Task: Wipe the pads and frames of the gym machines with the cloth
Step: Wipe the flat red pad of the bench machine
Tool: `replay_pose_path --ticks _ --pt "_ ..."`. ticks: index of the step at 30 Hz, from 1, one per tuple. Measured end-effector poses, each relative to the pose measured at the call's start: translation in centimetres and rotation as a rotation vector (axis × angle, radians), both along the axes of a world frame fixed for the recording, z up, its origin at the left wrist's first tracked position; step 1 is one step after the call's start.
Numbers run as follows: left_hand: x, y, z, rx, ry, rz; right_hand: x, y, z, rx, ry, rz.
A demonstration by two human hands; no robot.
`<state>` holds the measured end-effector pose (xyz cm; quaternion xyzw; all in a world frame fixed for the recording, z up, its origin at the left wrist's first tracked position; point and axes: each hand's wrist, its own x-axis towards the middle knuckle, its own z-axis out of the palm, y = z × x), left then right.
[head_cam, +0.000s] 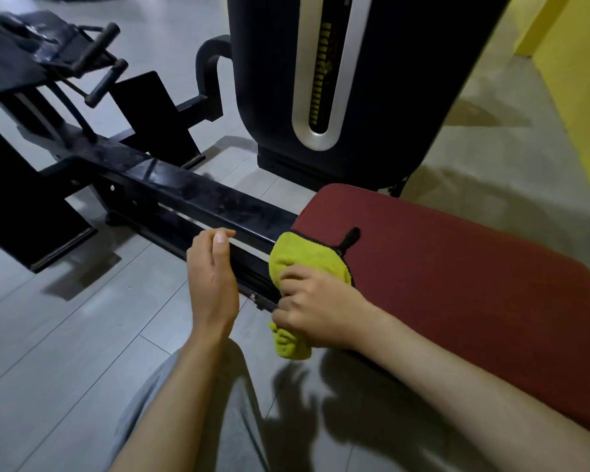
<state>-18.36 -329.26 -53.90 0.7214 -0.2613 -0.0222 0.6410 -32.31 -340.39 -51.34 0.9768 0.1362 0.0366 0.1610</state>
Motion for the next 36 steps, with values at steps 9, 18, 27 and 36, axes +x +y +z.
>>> replay_pose_path --ticks 9,18,27,36 --pt "0.3 -0.1 -0.2 0.068 0.032 -0.043 -5.8 -0.1 -0.8 -0.094 -0.279 -0.087" --pt "-0.4 -0.8 -0.6 0.07 0.019 -0.036 -1.1 3.0 -1.9 0.029 -0.327 -0.382" --pt "-2.9 -3.7 0.7 0.242 -0.398 -0.169 -14.3 1.7 -0.6 0.101 -0.356 -0.549" --pt "-6.0 -8.4 1.7 0.139 -0.49 -0.221 -11.3 2.4 -1.5 0.123 -0.45 -0.64"
